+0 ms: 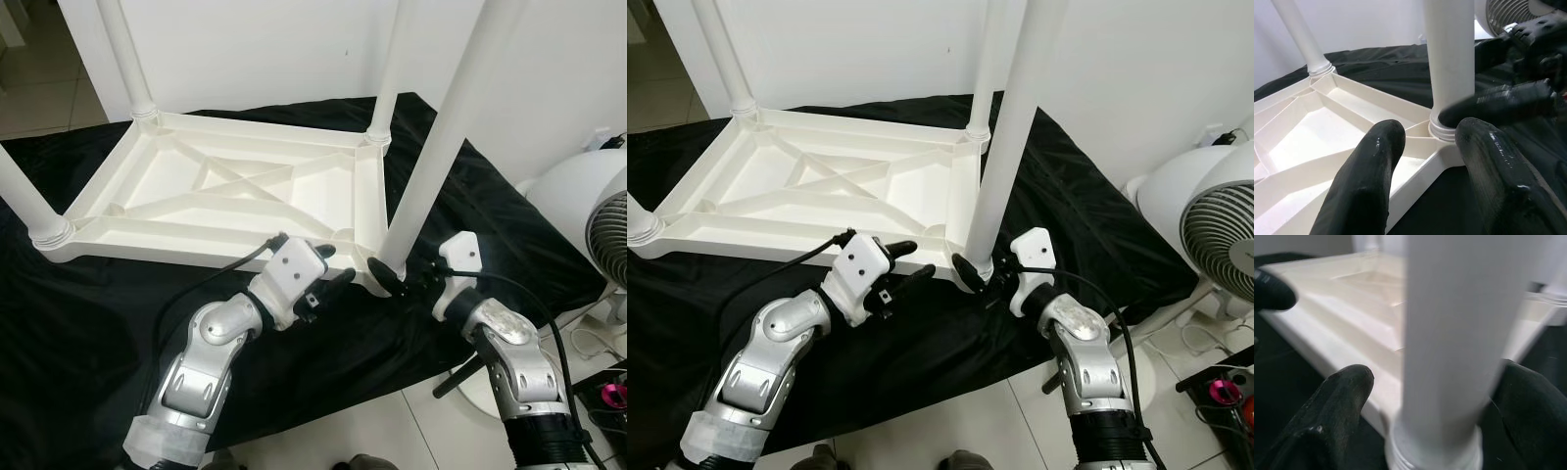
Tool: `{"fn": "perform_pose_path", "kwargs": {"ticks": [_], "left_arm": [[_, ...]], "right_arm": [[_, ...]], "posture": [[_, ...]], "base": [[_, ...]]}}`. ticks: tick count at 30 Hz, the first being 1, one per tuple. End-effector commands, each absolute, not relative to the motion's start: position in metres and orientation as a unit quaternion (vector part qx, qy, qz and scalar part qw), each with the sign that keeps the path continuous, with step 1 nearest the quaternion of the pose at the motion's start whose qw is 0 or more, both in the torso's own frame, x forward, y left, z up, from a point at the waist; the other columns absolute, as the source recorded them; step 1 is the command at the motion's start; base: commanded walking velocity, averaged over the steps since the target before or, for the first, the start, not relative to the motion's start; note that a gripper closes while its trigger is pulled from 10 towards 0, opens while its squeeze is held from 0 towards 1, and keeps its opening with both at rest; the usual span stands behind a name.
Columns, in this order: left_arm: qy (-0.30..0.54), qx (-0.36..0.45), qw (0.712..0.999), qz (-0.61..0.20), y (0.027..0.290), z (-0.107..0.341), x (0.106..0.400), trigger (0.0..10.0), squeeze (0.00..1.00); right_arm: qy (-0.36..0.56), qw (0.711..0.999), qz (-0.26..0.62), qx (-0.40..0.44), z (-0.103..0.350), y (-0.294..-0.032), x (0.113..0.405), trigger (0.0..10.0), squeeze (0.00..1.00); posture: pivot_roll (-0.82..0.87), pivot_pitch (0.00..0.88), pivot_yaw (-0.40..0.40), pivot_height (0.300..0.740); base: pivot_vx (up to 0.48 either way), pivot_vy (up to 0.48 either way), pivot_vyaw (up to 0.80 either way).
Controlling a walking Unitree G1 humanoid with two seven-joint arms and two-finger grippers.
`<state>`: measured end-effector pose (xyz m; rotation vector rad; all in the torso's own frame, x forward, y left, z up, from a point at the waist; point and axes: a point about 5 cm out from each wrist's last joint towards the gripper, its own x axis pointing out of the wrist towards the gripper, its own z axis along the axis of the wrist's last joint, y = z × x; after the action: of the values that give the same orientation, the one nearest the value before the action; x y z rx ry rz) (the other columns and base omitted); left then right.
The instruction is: Building children table
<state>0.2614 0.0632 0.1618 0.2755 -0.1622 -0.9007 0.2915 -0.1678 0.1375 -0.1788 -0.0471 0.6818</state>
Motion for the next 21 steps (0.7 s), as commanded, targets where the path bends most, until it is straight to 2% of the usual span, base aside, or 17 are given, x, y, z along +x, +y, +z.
{"fn": "perform_pose_path", "kwargs": {"ticks": [1, 10, 11, 12, 13, 14, 15, 21], "left_arm": [[-0.077, 0.135, 0.901, -0.404, 0.066, 0.161, 0.266, 10.0, 0.00], [-0.079, 0.137, 0.902, -0.403, 0.067, 0.162, 0.265, 10.0, 0.00], [-0.079, 0.137, 0.901, -0.403, 0.066, 0.162, 0.265, 10.0, 0.00], [-0.080, 0.137, 0.901, -0.403, 0.065, 0.162, 0.265, 10.0, 0.00], [-0.080, 0.136, 0.901, -0.403, 0.065, 0.163, 0.265, 10.0, 0.00], [-0.080, 0.136, 0.901, -0.403, 0.065, 0.163, 0.265, 10.0, 0.00], [-0.080, 0.136, 0.902, -0.402, 0.065, 0.163, 0.265, 10.0, 0.00], [-0.080, 0.136, 0.903, -0.398, 0.067, 0.163, 0.266, 10.0, 0.00]], "right_arm": [[-0.016, 0.928, 0.356, -0.110, 0.134, -0.165, 0.300, 10.0, 0.00], [0.005, 0.903, 0.409, -0.132, 0.131, -0.152, 0.325, 10.0, 0.00], [0.006, 0.898, 0.419, -0.132, 0.130, -0.150, 0.326, 5.9, 0.00], [0.006, 0.894, 0.428, -0.133, 0.130, -0.149, 0.326, 4.0, 0.00], [0.007, 0.890, 0.435, -0.135, 0.129, -0.148, 0.327, 1.1, 0.00], [0.007, 0.890, 0.435, -0.135, 0.129, -0.148, 0.327, 1.1, 0.00], [0.008, 0.888, 0.440, -0.136, 0.129, -0.148, 0.326, 0.0, 0.00], [0.012, 0.885, 0.447, -0.133, 0.126, -0.151, 0.326, 0.0, 0.00]], "posture": [[-0.07, 0.003, 0.005, 0.740], [-0.07, 0.005, 0.009, 0.740], [-0.06, 0.007, 0.004, 0.740], [-0.06, 0.007, 0.002, 0.740], [-0.06, 0.008, 0.001, 0.740], [-0.06, 0.008, 0.001, 0.740], [-0.06, 0.009, -0.002, 0.740], [-0.06, 0.009, -0.002, 0.740]], "base": [[0.000, 0.000, 0.00], [0.000, 0.000, 0.00], [0.000, 0.000, 0.00], [0.000, 0.000, 0.00], [0.000, 0.000, 0.00], [0.000, 0.000, 0.00], [0.000, 0.000, 0.00], [0.000, 0.000, 0.00]]}}
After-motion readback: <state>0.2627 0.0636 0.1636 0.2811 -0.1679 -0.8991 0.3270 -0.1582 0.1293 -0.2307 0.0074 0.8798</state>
